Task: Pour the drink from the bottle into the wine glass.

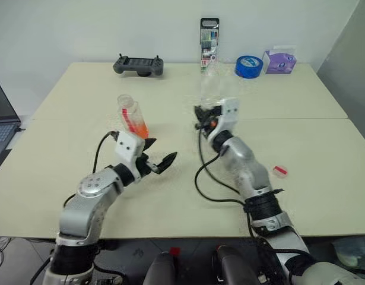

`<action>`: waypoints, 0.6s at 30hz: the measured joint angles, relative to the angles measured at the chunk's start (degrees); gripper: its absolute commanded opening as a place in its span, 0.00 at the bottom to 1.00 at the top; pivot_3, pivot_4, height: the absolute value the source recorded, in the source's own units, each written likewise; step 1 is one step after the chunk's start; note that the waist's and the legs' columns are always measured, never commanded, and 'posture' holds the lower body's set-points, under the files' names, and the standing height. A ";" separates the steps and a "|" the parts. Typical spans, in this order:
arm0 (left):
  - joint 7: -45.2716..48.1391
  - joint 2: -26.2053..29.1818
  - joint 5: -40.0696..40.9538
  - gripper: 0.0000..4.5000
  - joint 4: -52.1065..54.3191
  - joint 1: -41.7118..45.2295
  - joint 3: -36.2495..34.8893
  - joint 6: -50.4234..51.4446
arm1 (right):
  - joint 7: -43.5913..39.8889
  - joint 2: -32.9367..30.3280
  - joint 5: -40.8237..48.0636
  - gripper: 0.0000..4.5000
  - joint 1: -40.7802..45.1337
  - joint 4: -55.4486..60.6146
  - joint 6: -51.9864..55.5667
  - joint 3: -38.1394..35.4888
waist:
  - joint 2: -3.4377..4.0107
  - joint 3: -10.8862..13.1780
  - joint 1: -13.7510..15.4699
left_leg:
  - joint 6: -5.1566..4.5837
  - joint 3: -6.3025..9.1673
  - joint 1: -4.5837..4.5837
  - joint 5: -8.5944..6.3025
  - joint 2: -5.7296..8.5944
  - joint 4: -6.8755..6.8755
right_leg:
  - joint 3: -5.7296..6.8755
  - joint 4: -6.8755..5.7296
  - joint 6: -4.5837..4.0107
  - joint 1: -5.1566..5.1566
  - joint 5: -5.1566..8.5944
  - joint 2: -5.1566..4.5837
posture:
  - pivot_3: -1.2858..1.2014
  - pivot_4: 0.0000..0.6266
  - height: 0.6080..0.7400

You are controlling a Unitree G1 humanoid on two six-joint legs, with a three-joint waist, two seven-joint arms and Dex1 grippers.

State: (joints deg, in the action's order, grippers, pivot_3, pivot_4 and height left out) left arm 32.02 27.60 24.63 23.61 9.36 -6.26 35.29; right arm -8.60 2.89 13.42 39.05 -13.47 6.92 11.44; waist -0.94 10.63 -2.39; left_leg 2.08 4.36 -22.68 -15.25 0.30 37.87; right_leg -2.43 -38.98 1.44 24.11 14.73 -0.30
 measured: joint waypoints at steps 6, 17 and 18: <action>-1.59 1.09 3.56 1.00 6.28 -4.30 -3.19 4.51 | 0.30 0.40 -9.82 0.05 -0.10 -9.71 -9.78 2.94 | -0.05 0.01 0.73 | 0.05 0.02 0.00 0.03 0.14 0.10 | 0.00 0.01 -0.01 -0.06 0.00 -0.22 | 0.52 0.24 1.00; -5.06 0.21 3.47 1.00 7.47 -5.00 -2.43 4.41 | -1.55 0.24 -13.71 0.05 -1.13 -16.03 -9.89 1.22 | -0.05 0.01 0.51 | 0.05 0.09 0.02 0.03 0.02 0.03 | 0.02 -0.02 -0.02 -0.03 -0.01 -0.21 | 0.52 0.24 1.00; -5.12 0.21 3.43 1.00 7.47 -5.00 -2.32 4.34 | -1.88 0.55 -13.65 0.05 -1.82 -16.03 -9.78 1.06 | -0.05 0.01 0.52 | 0.05 0.09 0.01 0.03 0.02 0.03 | 0.02 -0.02 -0.02 -0.04 -0.01 -0.22 | 0.52 0.24 1.00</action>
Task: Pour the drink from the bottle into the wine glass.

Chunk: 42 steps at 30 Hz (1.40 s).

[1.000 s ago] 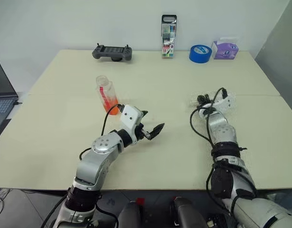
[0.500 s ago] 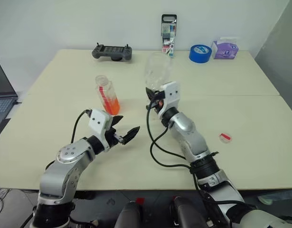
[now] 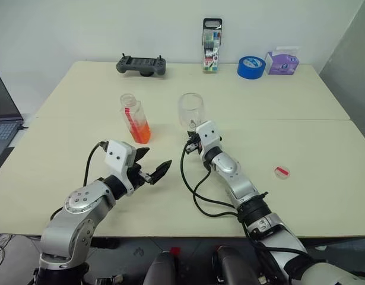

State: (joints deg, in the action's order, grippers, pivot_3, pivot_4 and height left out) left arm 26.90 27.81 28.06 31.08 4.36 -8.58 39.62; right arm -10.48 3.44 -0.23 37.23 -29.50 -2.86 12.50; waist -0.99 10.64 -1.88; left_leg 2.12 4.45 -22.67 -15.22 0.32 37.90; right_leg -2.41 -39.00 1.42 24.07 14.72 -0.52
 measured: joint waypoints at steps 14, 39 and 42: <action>-0.08 -0.01 -1.44 1.00 -1.88 1.80 1.79 -0.63 | 0.94 2.31 -0.65 0.05 -0.45 -5.22 -5.35 -2.68 | -0.02 -0.02 -0.05 | 0.00 -0.04 0.16 0.00 0.01 0.01 | 0.00 -0.02 -0.01 -0.11 0.00 0.01 | 0.52 0.24 1.00; -0.72 -0.07 -3.09 1.00 -6.40 4.76 2.07 -2.40 | -3.06 -1.22 -1.98 1.00 -4.94 1.65 2.30 -1.94 | -0.02 -0.01 0.00 | -0.01 0.03 0.75 -0.02 0.04 -0.09 | 0.00 0.09 -0.05 -0.72 0.04 0.14 | 0.52 0.24 1.00; -3.38 -0.94 -5.82 1.00 -9.24 6.19 2.06 -4.16 | -6.37 -3.65 -1.94 1.00 -9.16 10.27 5.98 -0.15 | -0.01 -0.01 0.07 | 0.00 0.08 0.73 -0.02 0.03 -0.10 | 0.01 0.10 -0.04 -0.72 0.05 0.12 | 0.52 0.24 1.00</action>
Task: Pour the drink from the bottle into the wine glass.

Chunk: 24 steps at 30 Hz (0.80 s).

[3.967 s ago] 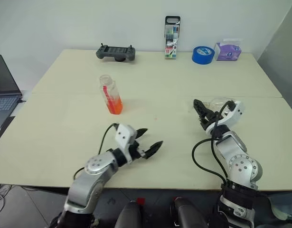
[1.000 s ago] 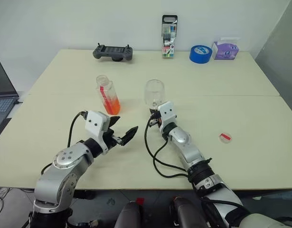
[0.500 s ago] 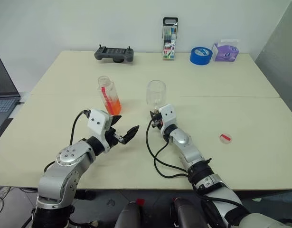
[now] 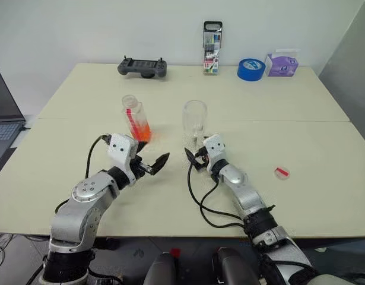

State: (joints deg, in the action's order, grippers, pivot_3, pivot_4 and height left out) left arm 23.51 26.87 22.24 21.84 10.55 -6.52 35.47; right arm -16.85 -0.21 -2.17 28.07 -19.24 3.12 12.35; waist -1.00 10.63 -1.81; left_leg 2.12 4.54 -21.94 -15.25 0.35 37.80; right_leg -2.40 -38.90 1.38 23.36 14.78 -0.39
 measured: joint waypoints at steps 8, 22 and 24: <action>-4.28 -3.11 -3.22 1.00 -7.03 0.68 -2.39 -5.09 | -12.77 -17.49 7.65 1.00 -14.57 35.89 23.87 -1.67 | -0.02 0.01 0.22 | 0.02 0.03 -0.09 -0.01 0.06 0.01 | 0.06 0.13 0.06 -0.02 0.03 -0.26 | 0.52 0.24 1.00; -6.60 -3.93 -7.44 1.00 -17.77 3.84 -5.30 -17.09 | -27.24 -41.22 45.18 1.00 16.01 50.44 58.52 -22.30 | -0.13 0.09 0.23 | -0.05 -0.02 -0.23 -0.04 0.02 0.03 | 0.17 0.33 0.01 -0.08 0.02 -0.20 | 0.52 0.24 1.00; -6.46 -4.03 -7.01 1.00 -18.36 5.49 -5.39 -17.09 | -26.68 -41.68 44.86 1.00 17.19 48.04 58.22 -21.75 | -0.17 0.09 0.43 | -0.05 -0.05 -0.29 -0.04 0.10 0.08 | 0.19 0.37 0.02 -0.08 0.02 -0.27 | 0.52 0.24 1.00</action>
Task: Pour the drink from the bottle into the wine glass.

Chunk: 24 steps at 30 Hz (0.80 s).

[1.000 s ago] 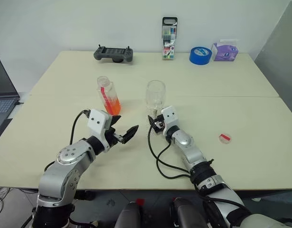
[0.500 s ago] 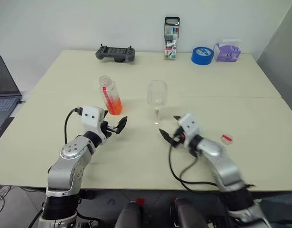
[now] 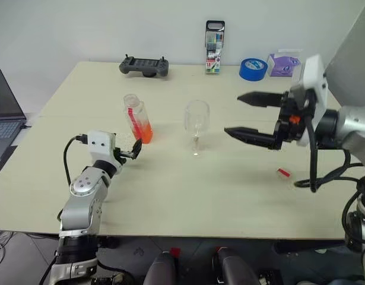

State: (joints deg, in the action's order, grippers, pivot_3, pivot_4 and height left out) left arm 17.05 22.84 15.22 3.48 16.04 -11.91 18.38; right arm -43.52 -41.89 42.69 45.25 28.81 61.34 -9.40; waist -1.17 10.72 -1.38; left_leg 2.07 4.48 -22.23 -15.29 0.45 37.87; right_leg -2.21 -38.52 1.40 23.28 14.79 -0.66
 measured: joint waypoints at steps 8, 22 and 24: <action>3.30 -0.11 0.55 1.00 -3.88 5.92 0.53 -0.07 | -2.79 -2.82 -1.25 1.00 3.73 -3.79 -2.33 6.38 | -0.02 0.01 -0.12 | 0.00 0.02 -0.04 0.00 0.05 0.00 | 0.02 0.01 0.02 0.09 -0.01 -0.14 | 0.52 0.24 1.00; 4.81 -0.42 -3.01 1.00 -22.11 18.85 1.62 -9.30 | -2.54 -2.73 -1.51 1.00 2.80 -4.38 -3.75 8.49 | -0.03 0.02 -0.07 | 0.00 0.07 -0.21 0.00 0.07 0.02 | 0.07 -0.02 0.03 0.23 -0.03 -0.17 | 0.52 0.24 1.00; 4.71 -0.88 -3.53 1.00 -24.49 20.36 1.90 -10.59 | -2.36 -2.72 -1.50 1.00 2.70 -4.37 -3.75 8.50 | -0.03 0.02 -0.07 | 0.00 0.09 -0.26 0.00 0.07 0.02 | 0.08 -0.03 0.03 0.28 -0.03 -0.17 | 0.52 0.24 1.00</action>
State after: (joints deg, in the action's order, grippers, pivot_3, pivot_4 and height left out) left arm 21.76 21.96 11.69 -21.00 36.40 -10.00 7.78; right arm -45.89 -44.61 41.19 47.96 24.44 57.59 -0.90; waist -1.20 10.74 -1.45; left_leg 2.07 4.57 -22.49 -15.29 0.52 37.89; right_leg -2.13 -38.56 1.43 23.56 14.76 -0.83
